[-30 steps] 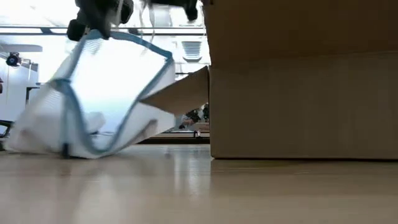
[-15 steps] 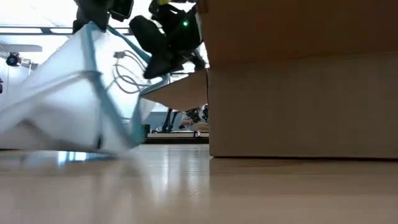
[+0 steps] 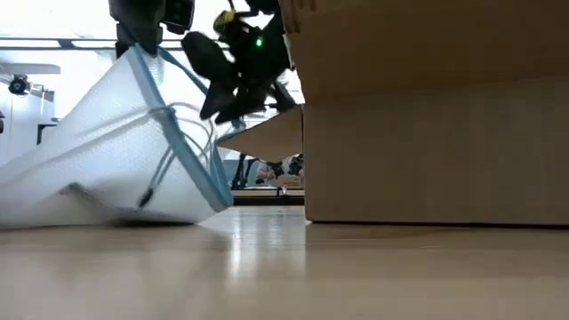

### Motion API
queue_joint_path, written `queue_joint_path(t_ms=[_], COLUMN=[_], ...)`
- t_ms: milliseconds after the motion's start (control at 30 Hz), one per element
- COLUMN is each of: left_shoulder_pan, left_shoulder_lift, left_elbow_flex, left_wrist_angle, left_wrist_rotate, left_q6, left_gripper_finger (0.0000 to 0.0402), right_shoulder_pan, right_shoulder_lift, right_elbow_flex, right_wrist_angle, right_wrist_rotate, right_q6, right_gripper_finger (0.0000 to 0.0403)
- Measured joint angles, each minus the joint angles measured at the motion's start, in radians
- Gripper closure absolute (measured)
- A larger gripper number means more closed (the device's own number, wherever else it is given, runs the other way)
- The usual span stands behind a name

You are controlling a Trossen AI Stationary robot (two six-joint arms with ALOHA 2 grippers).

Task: Unpack boxes
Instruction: Put the white charger into the blue zip bag, then put the green charger adapter into the blue zip bag

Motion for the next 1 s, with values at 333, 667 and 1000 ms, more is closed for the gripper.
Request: queue_joint_path(t_ms=[333,667,1000], left_shoulder_pan=[-0.001,-0.002,-0.004], left_shoulder_lift=[-0.003,-0.006,-0.005], left_elbow_flex=[-0.01,-0.079,-0.163], left_wrist_angle=[-0.011,-0.011,0.165], left_wrist_rotate=[-0.041,-0.085,-0.116], left_q6=[0.031,0.079,0.125], left_gripper_finger=[0.0402,0.0402,0.0402], right_shoulder_pan=[0.004,0.048,-0.021], right_shoulder_lift=[-0.143,-0.427,-0.557], right_elbow_flex=[0.011,-0.122,-0.569], right_wrist_angle=[-0.123,-0.684,-0.292], right_wrist_rotate=[-0.402,-0.26,-0.403], right_q6=[-0.089,-0.162,-0.083], right_gripper_finger=[0.0173,0.0184,0.0232])
